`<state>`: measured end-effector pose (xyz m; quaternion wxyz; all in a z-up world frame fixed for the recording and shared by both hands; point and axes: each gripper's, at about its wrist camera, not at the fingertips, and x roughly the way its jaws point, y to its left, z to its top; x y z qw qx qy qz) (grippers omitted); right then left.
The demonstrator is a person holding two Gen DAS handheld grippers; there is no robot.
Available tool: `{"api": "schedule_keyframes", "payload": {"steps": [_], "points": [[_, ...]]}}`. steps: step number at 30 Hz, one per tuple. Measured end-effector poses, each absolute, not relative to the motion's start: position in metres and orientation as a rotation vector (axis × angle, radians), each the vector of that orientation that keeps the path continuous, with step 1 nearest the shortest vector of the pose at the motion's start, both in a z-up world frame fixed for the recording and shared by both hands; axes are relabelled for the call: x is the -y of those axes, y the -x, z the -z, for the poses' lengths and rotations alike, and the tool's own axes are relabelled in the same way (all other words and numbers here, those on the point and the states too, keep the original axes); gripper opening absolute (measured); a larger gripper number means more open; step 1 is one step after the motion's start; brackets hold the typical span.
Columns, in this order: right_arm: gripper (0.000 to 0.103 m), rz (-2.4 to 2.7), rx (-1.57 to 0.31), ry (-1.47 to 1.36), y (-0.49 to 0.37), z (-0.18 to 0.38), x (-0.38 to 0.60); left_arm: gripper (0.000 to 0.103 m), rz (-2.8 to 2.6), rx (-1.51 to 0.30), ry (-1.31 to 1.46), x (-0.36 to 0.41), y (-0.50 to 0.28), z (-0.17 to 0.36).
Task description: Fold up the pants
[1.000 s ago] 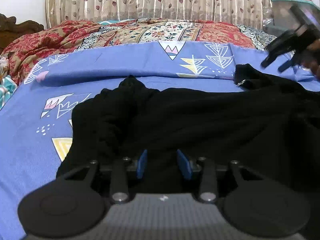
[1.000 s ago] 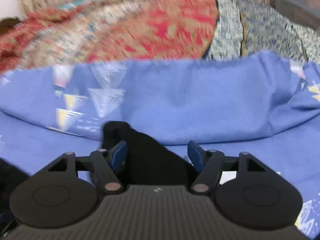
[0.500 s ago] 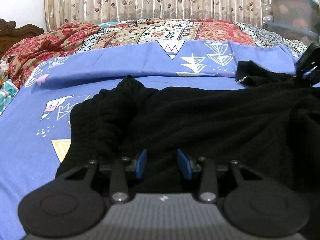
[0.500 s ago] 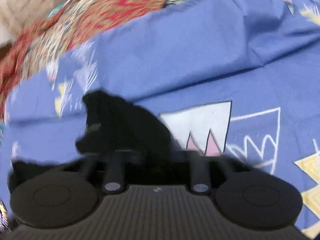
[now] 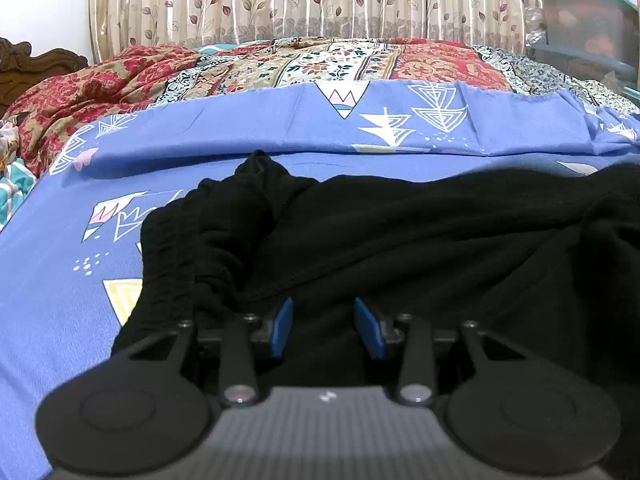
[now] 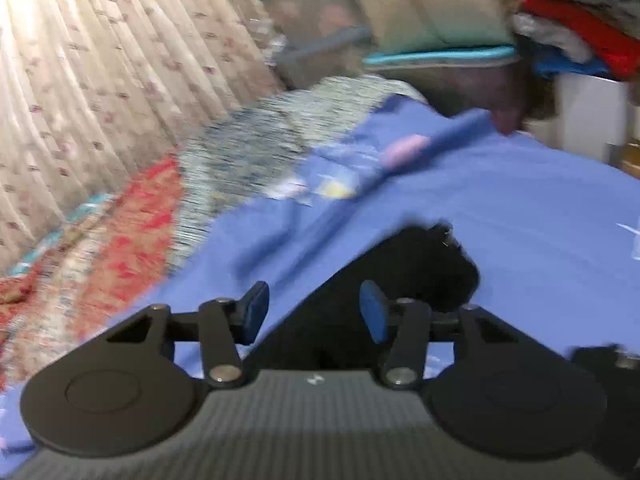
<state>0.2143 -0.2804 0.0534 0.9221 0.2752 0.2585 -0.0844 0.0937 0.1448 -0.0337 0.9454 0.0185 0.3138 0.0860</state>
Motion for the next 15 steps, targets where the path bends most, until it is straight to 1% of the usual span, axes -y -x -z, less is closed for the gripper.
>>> {"api": "schedule_keyframes", "payload": {"steps": [3,5,6,8,9,10,11,12,13,15], "points": [[0.054,0.281,-0.566,-0.659,-0.192,-0.035,0.328,0.037,-0.173,-0.649,-0.039,-0.144,-0.095,0.032],[0.055,0.332,-0.584,-0.727,-0.188,-0.026,0.352,0.041,-0.165,-0.667,-0.048,-0.143,-0.096,0.027],[0.055,0.34,-0.581,-0.739,-0.184,-0.023,0.362,0.045,-0.156,-0.671,-0.048,-0.142,-0.095,0.021],[0.055,0.354,-0.565,-0.738,-0.179,-0.024,0.379,0.045,-0.133,-0.631,-0.013,-0.145,-0.09,0.002],[0.055,0.356,-0.559,-0.735,-0.179,-0.022,0.385,0.048,-0.126,-0.584,-0.001,-0.149,-0.086,-0.013],[0.055,0.353,-0.561,-0.734,-0.179,-0.019,0.391,0.054,-0.133,-0.547,-0.008,-0.151,-0.086,-0.024],[0.055,0.348,-0.567,-0.736,-0.178,-0.017,0.395,0.058,-0.153,-0.508,-0.03,-0.154,-0.087,-0.036],[0.055,0.342,-0.576,-0.744,-0.181,-0.015,0.398,0.065,-0.181,-0.484,-0.061,-0.158,-0.092,-0.045],[0.055,0.33,-0.589,-0.759,-0.184,-0.011,0.4,0.067,-0.205,-0.475,-0.092,-0.163,-0.099,-0.052],[0.055,0.306,-0.617,-0.801,-0.183,-0.005,0.402,0.067,-0.24,-0.488,-0.166,-0.176,-0.116,-0.061]]}}
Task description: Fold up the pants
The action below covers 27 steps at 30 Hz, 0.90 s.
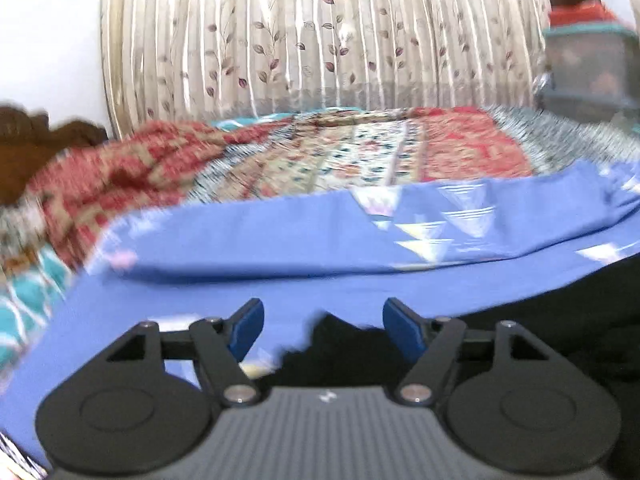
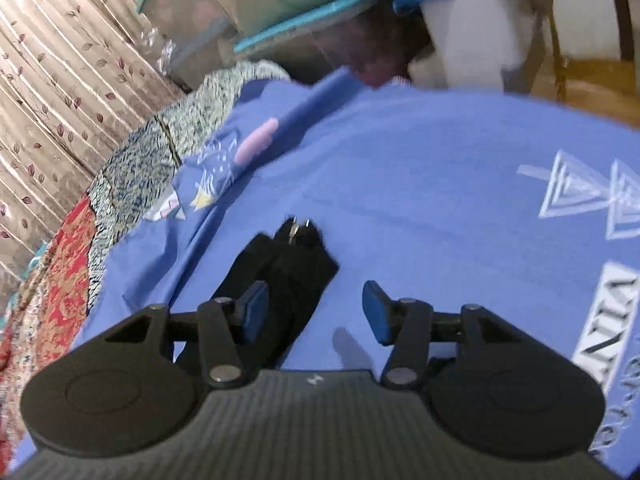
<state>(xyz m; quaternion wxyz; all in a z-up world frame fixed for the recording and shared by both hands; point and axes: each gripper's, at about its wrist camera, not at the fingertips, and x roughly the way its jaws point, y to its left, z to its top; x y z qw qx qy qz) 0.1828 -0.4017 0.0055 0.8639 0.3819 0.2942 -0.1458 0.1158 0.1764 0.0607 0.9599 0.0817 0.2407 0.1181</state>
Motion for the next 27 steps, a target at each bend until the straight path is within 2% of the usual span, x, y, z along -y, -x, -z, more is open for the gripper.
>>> {"api": "schedule_keyframes", "payload": {"steps": [5,9,12,14,16,17,18,22,23,24,25,26,27], "points": [[0.055,0.249,-0.649,-0.784,-0.19,0.003,0.399,0.068,-0.255,-0.629,-0.225,-0.202,-0.15,-0.06],[0.058,0.226,-0.663,-0.688,-0.212,0.001,0.391,0.088,-0.195,-0.673,-0.196,-0.194,-0.167,-0.051],[0.061,0.219,-0.684,-0.675,-0.232,-0.001,0.39,0.086,-0.196,-0.73,-0.265,-0.177,-0.186,-0.028],[0.062,0.228,-0.699,-0.676,-0.245,-0.002,0.391,0.063,-0.235,-0.795,-0.28,-0.168,-0.198,-0.009],[0.062,0.233,-0.713,-0.658,-0.257,-0.003,0.39,0.022,-0.24,-0.835,-0.268,-0.164,-0.204,0.005],[0.063,0.238,-0.719,-0.638,-0.262,-0.003,0.39,0.015,-0.235,-0.825,-0.268,-0.161,-0.202,0.008],[0.063,0.242,-0.728,-0.613,-0.27,-0.003,0.387,0.013,-0.245,-0.801,-0.289,-0.157,-0.199,0.01],[0.064,0.279,-0.77,-0.522,-0.301,0.004,0.38,0.01,-0.277,-0.719,-0.294,-0.156,-0.181,-0.011],[0.062,0.291,-0.777,-0.503,-0.307,0.008,0.378,0.01,-0.287,-0.679,-0.266,-0.157,-0.171,-0.023],[0.055,0.284,-0.792,-0.471,-0.313,0.012,0.376,0.01,-0.29,-0.643,-0.244,-0.159,-0.163,-0.034],[0.019,0.275,-0.815,-0.419,-0.317,0.017,0.372,0.01,-0.294,-0.607,-0.229,-0.16,-0.152,-0.045],[0.007,0.255,-0.824,-0.39,-0.317,0.019,0.37,0.01,-0.297,-0.578,-0.22,-0.16,-0.144,-0.054],[0.007,0.239,-0.808,-0.424,-0.314,0.017,0.372,0.01,-0.299,-0.547,-0.212,-0.162,-0.134,-0.064]]}}
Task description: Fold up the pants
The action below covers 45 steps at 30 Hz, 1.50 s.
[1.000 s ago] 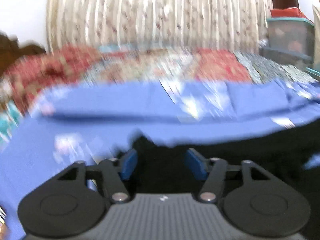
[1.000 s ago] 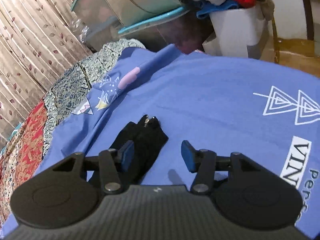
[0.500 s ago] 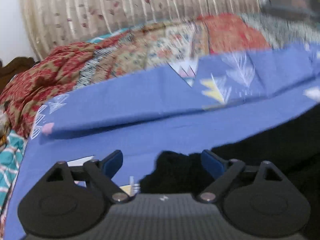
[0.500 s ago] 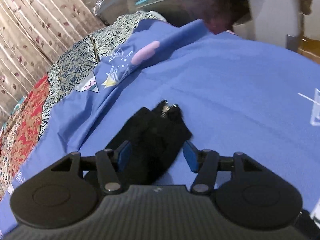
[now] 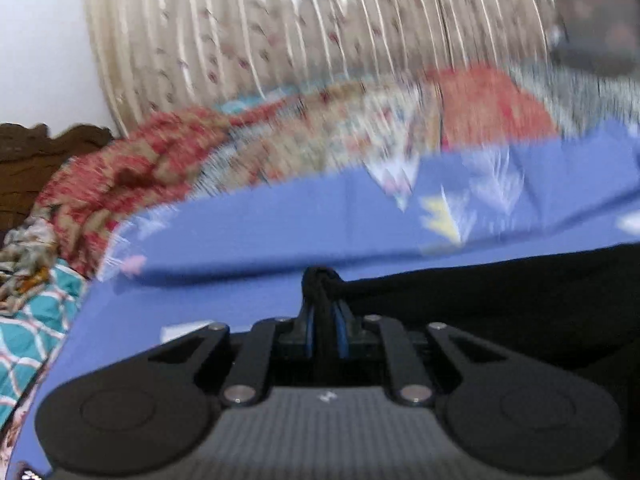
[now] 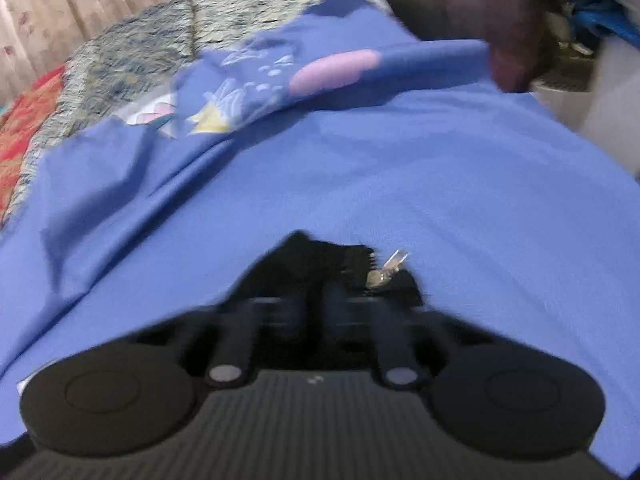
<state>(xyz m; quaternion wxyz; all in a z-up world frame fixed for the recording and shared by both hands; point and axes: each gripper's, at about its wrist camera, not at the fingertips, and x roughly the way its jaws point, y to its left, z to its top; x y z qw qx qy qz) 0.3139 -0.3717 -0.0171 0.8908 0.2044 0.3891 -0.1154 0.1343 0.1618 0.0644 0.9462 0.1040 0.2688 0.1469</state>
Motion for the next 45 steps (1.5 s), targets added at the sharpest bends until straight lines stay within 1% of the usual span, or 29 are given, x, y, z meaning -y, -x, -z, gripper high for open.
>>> {"api": "schedule_keyframes", "payload": {"steps": [6,10,13,15,18,20,22,24,25,26,27,28,30,31,32,33,34,35,36,39,40,41,43,45], "points": [[0.007,0.198,-0.616,-0.575,-0.272,-0.037,0.396,0.01,-0.27,-0.448,-0.113,-0.172,-0.084,-0.112],[0.006,0.148,-0.517,-0.682,-0.214,-0.071,0.434,0.01,-0.246,-0.407,-0.04,-0.175,-0.04,-0.127],[0.006,0.128,-0.473,-0.757,-0.16,-0.079,0.459,0.01,-0.203,-0.384,-0.032,-0.167,0.003,-0.13],[0.006,0.14,-0.447,-0.787,-0.12,-0.073,0.473,0.01,-0.179,-0.383,-0.054,-0.159,0.032,-0.126],[0.006,0.177,-0.458,-0.841,-0.057,-0.058,0.496,0.01,-0.149,-0.409,-0.08,-0.149,0.075,-0.115],[0.006,0.204,-0.488,-0.855,-0.025,-0.044,0.507,0.009,-0.136,-0.45,-0.081,-0.145,0.098,-0.102],[0.006,0.217,-0.551,-0.874,0.004,-0.017,0.512,0.008,-0.145,-0.52,-0.063,-0.147,0.117,-0.081],[0.011,0.263,-0.626,-0.91,0.025,0.009,0.519,0.008,-0.152,-0.605,-0.034,-0.15,0.129,-0.06],[0.011,0.313,-0.649,-0.936,0.035,0.02,0.524,0.008,-0.152,-0.637,-0.008,-0.152,0.136,-0.05],[0.011,0.351,-0.652,-0.966,0.043,0.026,0.53,0.008,-0.153,-0.666,0.013,-0.153,0.142,-0.043],[0.012,0.375,-0.644,-1.006,0.052,0.031,0.536,0.012,-0.166,-0.692,0.028,-0.155,0.148,-0.037],[0.014,0.381,-0.629,-1.042,0.059,0.031,0.54,0.012,-0.182,-0.703,0.049,-0.159,0.153,-0.035],[0.021,0.369,-0.587,-1.078,0.067,0.023,0.543,0.013,-0.216,-0.684,0.138,-0.173,0.165,-0.039],[0.029,0.356,-0.57,-1.067,0.067,0.016,0.54,0.018,-0.236,-0.679,0.203,-0.183,0.169,-0.042],[0.036,0.342,-0.559,-1.042,0.066,0.009,0.536,0.026,-0.262,-0.679,0.282,-0.197,0.17,-0.045],[0.038,0.323,-0.554,-1.013,0.063,0.001,0.53,0.047,-0.289,-0.676,0.38,-0.211,0.171,-0.047],[0.039,0.297,-0.555,-0.992,0.061,-0.004,0.526,0.056,-0.304,-0.665,0.473,-0.225,0.173,-0.048],[0.04,0.267,-0.558,-0.978,0.058,-0.007,0.521,0.057,-0.304,-0.653,0.566,-0.235,0.174,-0.048],[0.041,0.237,-0.564,-0.969,0.054,-0.008,0.514,0.06,-0.288,-0.645,0.656,-0.246,0.172,-0.047],[0.045,0.181,-0.599,-0.969,0.047,-0.002,0.495,0.09,-0.231,-0.642,0.858,-0.268,0.162,-0.039],[0.047,0.173,-0.612,-0.98,0.045,0.002,0.489,0.094,-0.196,-0.642,0.913,-0.272,0.157,-0.036],[0.047,0.17,-0.628,-0.993,0.043,0.007,0.485,0.095,-0.158,-0.644,0.964,-0.274,0.152,-0.03],[0.047,0.169,-0.667,-1.025,0.041,0.019,0.481,0.103,-0.087,-0.661,1.081,-0.28,0.14,-0.016],[0.047,0.158,-0.69,-1.068,0.041,0.03,0.477,0.103,-0.081,-0.694,1.161,-0.282,0.13,0.001]]}}
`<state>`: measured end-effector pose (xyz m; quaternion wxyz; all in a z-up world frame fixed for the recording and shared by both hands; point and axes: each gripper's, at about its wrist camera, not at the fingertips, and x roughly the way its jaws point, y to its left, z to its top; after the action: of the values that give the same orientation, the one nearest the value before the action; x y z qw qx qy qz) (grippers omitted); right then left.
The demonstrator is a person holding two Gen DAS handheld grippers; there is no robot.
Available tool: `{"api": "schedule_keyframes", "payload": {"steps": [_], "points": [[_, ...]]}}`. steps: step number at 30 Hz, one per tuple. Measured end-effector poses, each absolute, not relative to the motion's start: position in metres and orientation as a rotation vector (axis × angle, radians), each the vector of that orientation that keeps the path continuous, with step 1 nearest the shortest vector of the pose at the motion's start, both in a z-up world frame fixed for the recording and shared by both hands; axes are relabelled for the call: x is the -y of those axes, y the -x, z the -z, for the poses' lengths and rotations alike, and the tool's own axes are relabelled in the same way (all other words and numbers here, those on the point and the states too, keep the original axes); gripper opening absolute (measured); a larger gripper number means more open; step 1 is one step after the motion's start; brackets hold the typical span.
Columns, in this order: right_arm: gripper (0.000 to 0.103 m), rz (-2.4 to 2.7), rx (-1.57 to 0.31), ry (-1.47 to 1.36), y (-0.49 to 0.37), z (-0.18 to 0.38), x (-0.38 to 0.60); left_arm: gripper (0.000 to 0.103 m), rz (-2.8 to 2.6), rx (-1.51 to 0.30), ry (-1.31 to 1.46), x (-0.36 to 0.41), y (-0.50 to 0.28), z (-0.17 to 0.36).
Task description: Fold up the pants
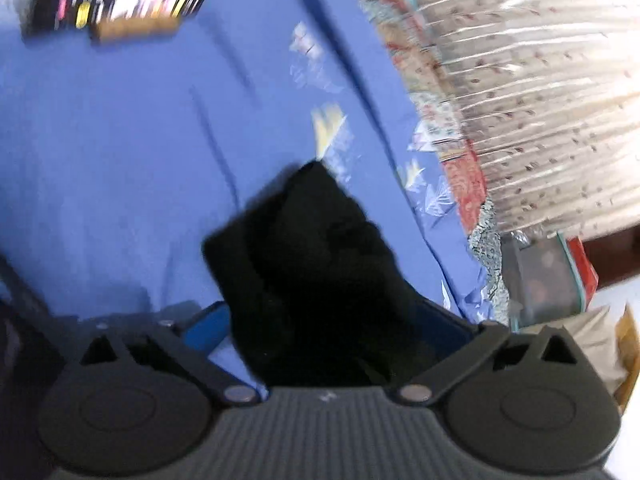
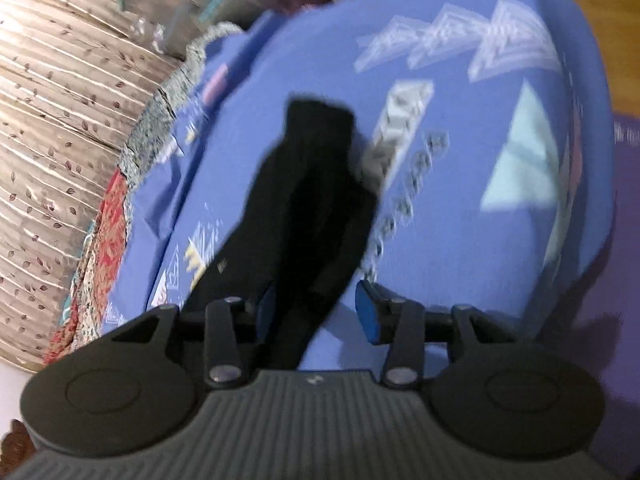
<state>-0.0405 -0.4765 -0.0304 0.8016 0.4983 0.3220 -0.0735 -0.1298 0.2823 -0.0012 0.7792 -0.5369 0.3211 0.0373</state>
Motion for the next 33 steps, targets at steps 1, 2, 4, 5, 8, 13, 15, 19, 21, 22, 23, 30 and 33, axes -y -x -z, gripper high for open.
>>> {"api": "schedule_keyframes", "payload": {"steps": [1,2,4,5,8,13,15,19,21,22,23,30,33], "points": [[0.048,0.148,-0.691,-1.092,0.042,0.034,0.475,0.103,-0.08,-0.706,1.197,-0.283,0.125,0.01],[0.049,0.137,-0.689,-1.115,0.044,0.036,0.474,0.103,-0.073,-0.709,1.24,-0.284,0.122,0.018],[0.049,0.127,-0.693,-1.133,0.045,0.036,0.473,0.103,-0.06,-0.694,1.325,-0.286,0.118,0.032],[0.049,0.126,-0.699,-1.123,0.045,0.033,0.474,0.103,-0.071,-0.689,1.354,-0.287,0.115,0.038],[0.052,0.126,-0.709,-1.1,0.043,0.027,0.473,0.103,-0.074,-0.666,1.418,-0.289,0.113,0.049],[0.053,0.07,-0.722,-1.081,0.042,0.018,0.462,0.103,-0.066,-0.623,1.437,-0.294,0.129,0.049],[0.053,-0.048,-0.722,-0.967,0.042,0.0,0.443,0.103,-0.081,-0.613,1.425,-0.298,0.136,0.044],[0.051,-0.327,-0.733,-0.643,0.037,-0.047,0.38,0.103,-0.091,-0.624,1.378,-0.301,0.142,0.037],[0.045,-0.472,-0.741,-0.53,0.03,-0.067,0.337,0.103,-0.107,-0.637,1.324,-0.298,0.142,0.03],[0.036,-0.547,-0.751,-0.467,0.025,-0.077,0.31,0.103,-0.113,-0.637,1.304,-0.297,0.141,0.027],[0.029,-0.611,-0.758,-0.402,0.02,-0.086,0.282,0.103,-0.119,-0.64,1.287,-0.298,0.143,0.024],[0.018,-1.042,-0.761,-0.221,-0.006,-0.12,0.077,0.103,-0.146,-0.666,1.206,-0.299,0.148,0.015],[0.018,-1.152,-0.769,-0.137,-0.007,-0.119,-0.001,0.103,-0.15,-0.68,1.185,-0.298,0.145,0.015]]}}
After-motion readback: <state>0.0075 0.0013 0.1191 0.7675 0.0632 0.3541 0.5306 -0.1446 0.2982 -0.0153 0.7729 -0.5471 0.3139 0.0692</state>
